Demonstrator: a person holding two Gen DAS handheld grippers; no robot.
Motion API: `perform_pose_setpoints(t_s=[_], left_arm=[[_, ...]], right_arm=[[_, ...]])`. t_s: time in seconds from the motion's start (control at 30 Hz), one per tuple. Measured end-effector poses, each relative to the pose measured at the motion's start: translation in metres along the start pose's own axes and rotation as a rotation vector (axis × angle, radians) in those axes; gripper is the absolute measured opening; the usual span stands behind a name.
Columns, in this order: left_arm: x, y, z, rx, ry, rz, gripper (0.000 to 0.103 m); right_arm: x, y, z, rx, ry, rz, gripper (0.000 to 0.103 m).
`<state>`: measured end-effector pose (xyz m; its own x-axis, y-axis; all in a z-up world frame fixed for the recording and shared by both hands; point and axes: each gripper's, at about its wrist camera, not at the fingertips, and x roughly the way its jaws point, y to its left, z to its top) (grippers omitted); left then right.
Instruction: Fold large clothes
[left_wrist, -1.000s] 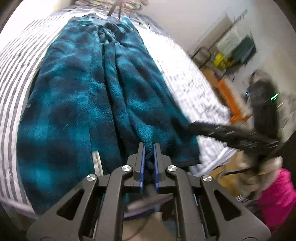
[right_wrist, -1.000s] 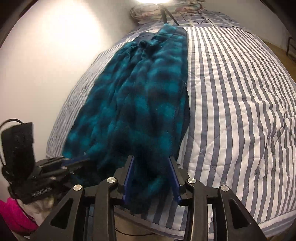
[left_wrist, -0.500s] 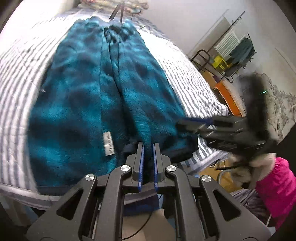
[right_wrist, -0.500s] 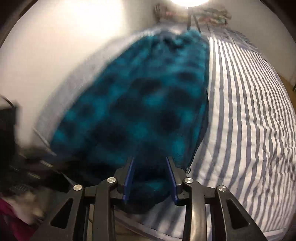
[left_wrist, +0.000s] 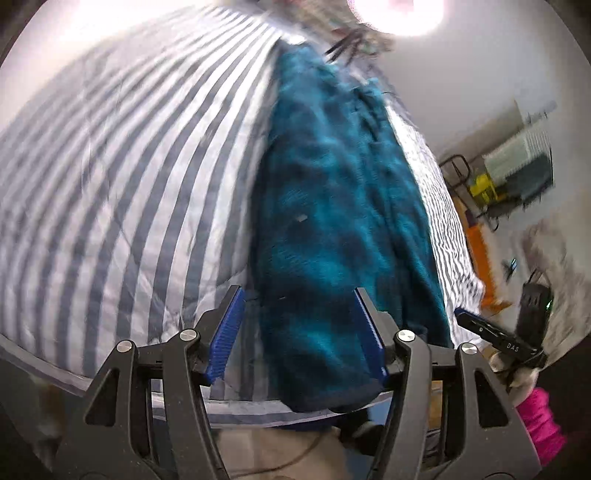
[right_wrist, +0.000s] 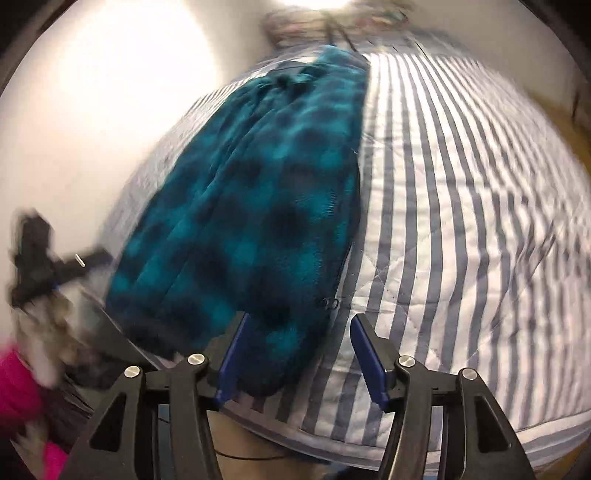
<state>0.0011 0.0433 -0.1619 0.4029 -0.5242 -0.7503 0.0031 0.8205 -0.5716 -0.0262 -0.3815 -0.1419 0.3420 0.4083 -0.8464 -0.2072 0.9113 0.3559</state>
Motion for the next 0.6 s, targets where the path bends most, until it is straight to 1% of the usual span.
perform_pose_setpoints(t_s=[0.03, 0.07, 0.1, 0.2, 0.23, 0.27, 0.3, 0.37, 0.43, 0.47, 0.5, 0.57, 0.6], left_arm=[[0.006, 0.008, -0.002, -0.039, 0.024, -0.028, 0.060], [0.009, 0.011, -0.005, -0.061, 0.038, -0.050, 0.060], [0.012, 0.013, -0.009, -0.074, 0.054, -0.076, 0.060], [0.021, 0.014, -0.019, -0.085, 0.111, -0.128, 0.060], [0.024, 0.013, -0.023, -0.085, 0.125, -0.146, 0.057], [0.025, 0.011, -0.026, -0.084, 0.135, -0.153, 0.052], [0.028, 0.009, -0.030, -0.075, 0.147, -0.165, 0.049], [0.028, 0.004, -0.037, -0.058, 0.151, -0.170, 0.041], [0.025, 0.000, -0.040, -0.047, 0.151, -0.183, 0.035], [0.025, -0.001, -0.040, -0.045, 0.151, -0.187, 0.035], [0.025, -0.003, -0.041, -0.040, 0.152, -0.186, 0.035], [0.032, -0.007, -0.039, -0.020, 0.155, -0.163, 0.025], [0.036, -0.010, -0.037, -0.016, 0.155, -0.155, 0.023]], right_arm=[[0.003, -0.010, 0.002, 0.049, 0.004, 0.055, 0.062], [0.004, -0.012, 0.001, 0.074, 0.010, 0.080, 0.064], [0.008, -0.018, 0.001, 0.101, 0.021, 0.111, 0.065], [0.022, -0.020, -0.002, 0.130, 0.054, 0.172, 0.066], [0.027, -0.019, -0.005, 0.137, 0.067, 0.191, 0.066], [0.033, -0.020, -0.007, 0.145, 0.079, 0.213, 0.066], [0.038, -0.019, -0.008, 0.150, 0.093, 0.238, 0.066], [0.045, -0.014, -0.008, 0.150, 0.105, 0.287, 0.066], [0.050, -0.006, -0.008, 0.139, 0.121, 0.353, 0.065], [0.051, -0.004, -0.006, 0.128, 0.127, 0.370, 0.065], [0.054, 0.001, -0.006, 0.110, 0.137, 0.381, 0.065], [0.068, 0.008, -0.003, 0.084, 0.159, 0.369, 0.065], [0.068, 0.011, -0.003, 0.072, 0.142, 0.371, 0.063]])
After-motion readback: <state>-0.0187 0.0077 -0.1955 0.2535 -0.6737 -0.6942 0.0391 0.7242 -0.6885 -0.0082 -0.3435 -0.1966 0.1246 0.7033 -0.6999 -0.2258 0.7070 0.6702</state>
